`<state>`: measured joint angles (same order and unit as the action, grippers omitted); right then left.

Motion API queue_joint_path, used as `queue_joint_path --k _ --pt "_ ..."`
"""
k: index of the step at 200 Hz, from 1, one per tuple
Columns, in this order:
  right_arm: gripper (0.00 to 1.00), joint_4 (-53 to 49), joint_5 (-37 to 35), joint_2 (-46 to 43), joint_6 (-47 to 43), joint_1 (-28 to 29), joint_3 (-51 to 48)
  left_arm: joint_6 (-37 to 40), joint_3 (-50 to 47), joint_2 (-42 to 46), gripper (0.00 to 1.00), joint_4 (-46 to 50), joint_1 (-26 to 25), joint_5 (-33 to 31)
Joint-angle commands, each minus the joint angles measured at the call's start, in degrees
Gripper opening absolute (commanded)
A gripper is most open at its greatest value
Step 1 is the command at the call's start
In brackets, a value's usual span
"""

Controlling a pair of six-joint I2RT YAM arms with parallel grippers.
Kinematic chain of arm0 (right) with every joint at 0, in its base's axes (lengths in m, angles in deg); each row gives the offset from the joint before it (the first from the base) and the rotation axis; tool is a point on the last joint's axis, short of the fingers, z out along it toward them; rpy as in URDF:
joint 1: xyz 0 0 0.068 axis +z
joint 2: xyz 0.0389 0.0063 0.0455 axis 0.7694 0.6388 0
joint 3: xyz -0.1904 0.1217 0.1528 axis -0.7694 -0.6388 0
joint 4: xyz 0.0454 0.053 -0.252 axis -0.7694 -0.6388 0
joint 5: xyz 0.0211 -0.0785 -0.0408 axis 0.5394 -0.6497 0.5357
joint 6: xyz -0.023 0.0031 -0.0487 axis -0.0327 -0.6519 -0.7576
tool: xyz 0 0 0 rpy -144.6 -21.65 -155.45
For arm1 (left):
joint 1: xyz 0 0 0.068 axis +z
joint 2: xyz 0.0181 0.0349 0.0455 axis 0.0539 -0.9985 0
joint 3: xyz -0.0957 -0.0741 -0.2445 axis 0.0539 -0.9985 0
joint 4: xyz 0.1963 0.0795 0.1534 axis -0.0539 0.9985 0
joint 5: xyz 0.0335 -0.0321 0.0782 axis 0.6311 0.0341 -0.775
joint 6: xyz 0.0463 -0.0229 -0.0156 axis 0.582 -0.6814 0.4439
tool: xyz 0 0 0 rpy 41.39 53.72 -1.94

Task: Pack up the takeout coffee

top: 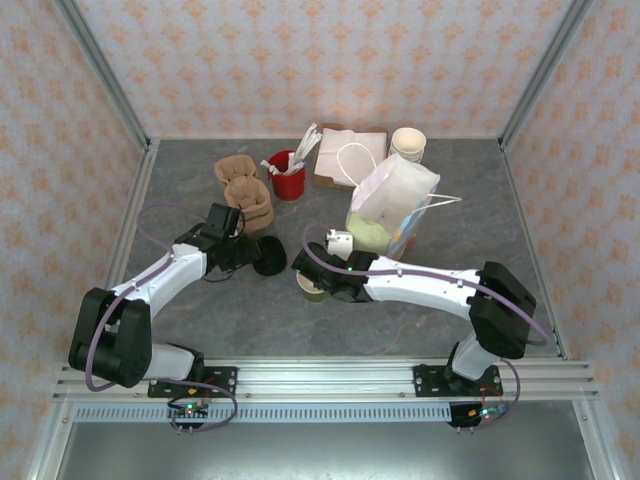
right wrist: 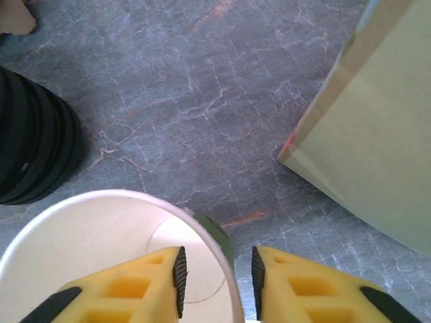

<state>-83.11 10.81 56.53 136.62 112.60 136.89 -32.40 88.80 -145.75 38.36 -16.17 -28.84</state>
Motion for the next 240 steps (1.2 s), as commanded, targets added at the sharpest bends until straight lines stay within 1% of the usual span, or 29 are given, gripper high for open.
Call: queue_joint_path --k 1,26,82,132,168,210,240 --pt "0.37 -1.9 -1.1 -1.7 -0.4 -0.2 2.3 -0.2 1.1 0.0 0.24 -0.1 -0.4 0.1" --pt "0.39 -2.4 -1.1 -3.8 -1.2 -0.2 3.3 0.7 1.7 0.7 0.22 0.9 -1.2 -1.0" --pt "0.39 1.3 1.3 -7.9 -1.2 -0.2 4.0 1.4 2.3 3.3 0.18 3.0 -1.3 -1.7" --pt "0.39 3.7 4.0 -9.5 -0.6 -0.5 4.7 1.1 2.9 7.2 0.16 5.2 -1.3 -0.6" --pt "0.4 7.1 7.7 -10.4 0.0 -1.0 5.3 1.0 5.0 12.5 0.16 9.9 -1.3 0.7" --pt "0.42 6.9 10.6 -9.7 -0.9 -1.0 10.2 0.9 8.7 19.5 0.16 17.2 -2.1 2.5" --pt "0.44 7.4 12.1 -9.3 -3.2 -1.0 13.1 0.9 11.1 22.4 0.16 21.5 -3.0 3.7"
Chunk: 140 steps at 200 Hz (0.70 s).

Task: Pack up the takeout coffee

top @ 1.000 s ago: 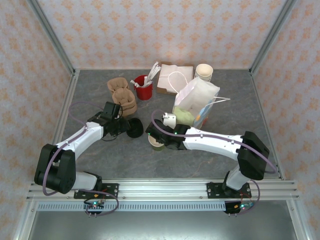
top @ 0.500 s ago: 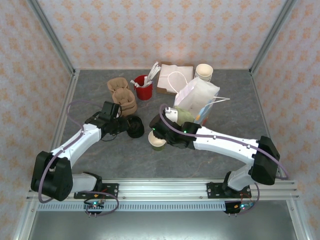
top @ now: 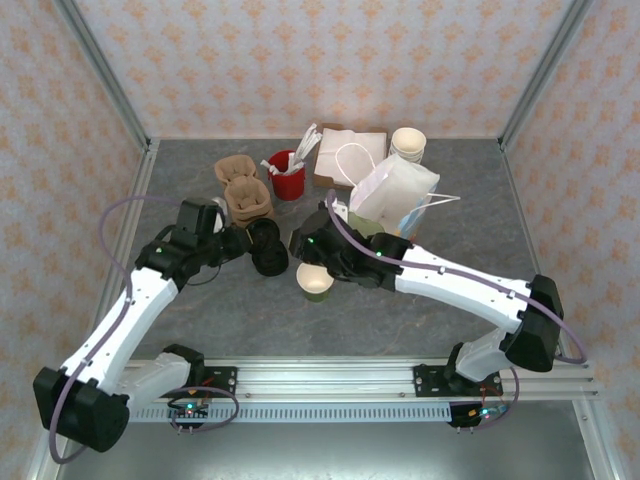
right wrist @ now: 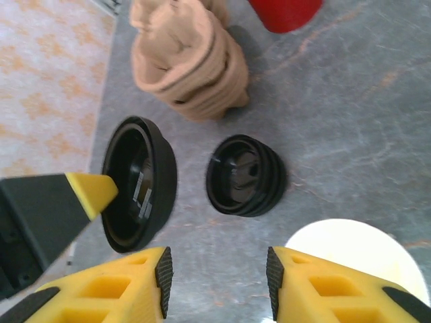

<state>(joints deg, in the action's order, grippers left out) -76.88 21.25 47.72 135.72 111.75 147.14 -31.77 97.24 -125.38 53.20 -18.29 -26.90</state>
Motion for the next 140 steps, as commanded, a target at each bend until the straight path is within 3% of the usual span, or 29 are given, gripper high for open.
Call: queue_joint_path --k 1,92,140 --pt "0.44 1.2 1.7 -0.5 -2.4 -0.1 2.9 0.3 2.7 2.0 0.16 6.7 -0.9 1.7" --pt "0.46 -7.0 1.8 6.5 -9.4 1.6 13.6 -1.9 5.6 4.9 0.16 9.4 -5.2 1.9" --pt "0.47 -11.7 -2.3 9.0 -10.9 2.5 17.5 -2.9 6.6 4.5 0.16 8.6 -7.6 0.9"
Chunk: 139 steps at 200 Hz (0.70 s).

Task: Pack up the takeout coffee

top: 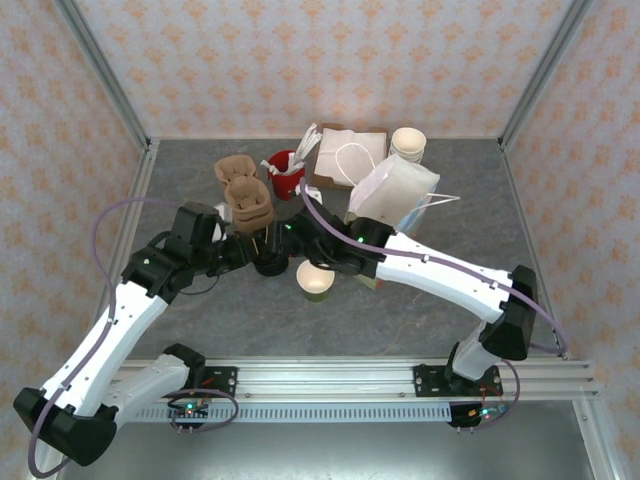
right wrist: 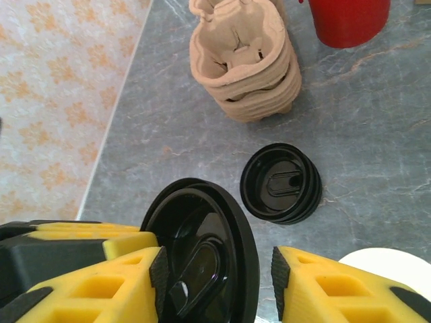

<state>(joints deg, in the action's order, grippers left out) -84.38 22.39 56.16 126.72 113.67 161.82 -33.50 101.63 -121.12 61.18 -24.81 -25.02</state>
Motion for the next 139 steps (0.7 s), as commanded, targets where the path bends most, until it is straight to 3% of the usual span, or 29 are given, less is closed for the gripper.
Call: queue_joint_path --k 1,49,139 --pt "0.47 -4.3 -3.5 0.6 -1.8 0.7 2.8 -1.2 2.2 0.2 0.16 0.6 -1.2 -1.0" --pt "0.44 -5.5 -4.9 1.4 -2.0 0.9 3.4 -1.5 2.6 -0.2 0.16 0.1 -2.2 -1.7" --pt "0.31 -6.0 -6.4 1.3 -1.6 1.1 3.0 -1.7 3.4 -1.3 0.16 -0.3 -3.6 -2.5"
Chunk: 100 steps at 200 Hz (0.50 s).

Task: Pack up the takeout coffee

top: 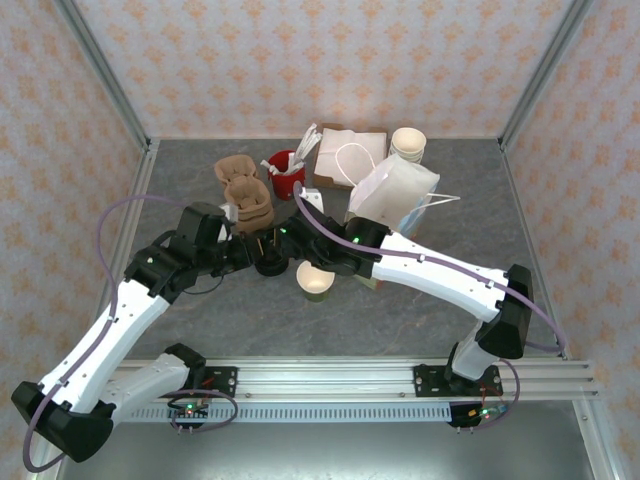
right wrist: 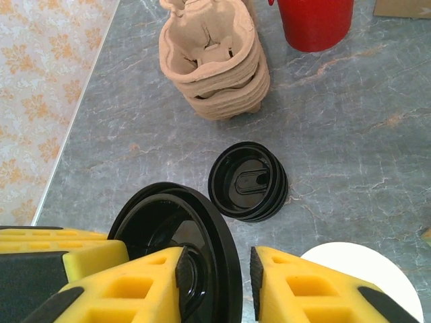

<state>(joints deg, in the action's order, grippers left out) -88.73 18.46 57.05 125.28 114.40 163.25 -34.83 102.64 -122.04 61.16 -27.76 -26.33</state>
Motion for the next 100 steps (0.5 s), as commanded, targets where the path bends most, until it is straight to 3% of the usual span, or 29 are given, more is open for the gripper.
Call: queue_joint_path --k 1,59,100 --pt "0.31 -1.7 -2.5 0.4 -0.2 0.3 1.6 -0.4 2.4 -0.4 0.16 -0.3 -0.7 -1.2" --pt "0.32 -2.8 -4.0 0.4 0.1 0.3 1.7 -0.6 3.1 -0.8 0.16 -0.6 -1.3 -1.6" --pt "0.23 -2.6 -4.1 0.1 0.1 0.3 1.4 -0.6 3.1 -0.8 0.16 -0.7 -1.7 -1.7"
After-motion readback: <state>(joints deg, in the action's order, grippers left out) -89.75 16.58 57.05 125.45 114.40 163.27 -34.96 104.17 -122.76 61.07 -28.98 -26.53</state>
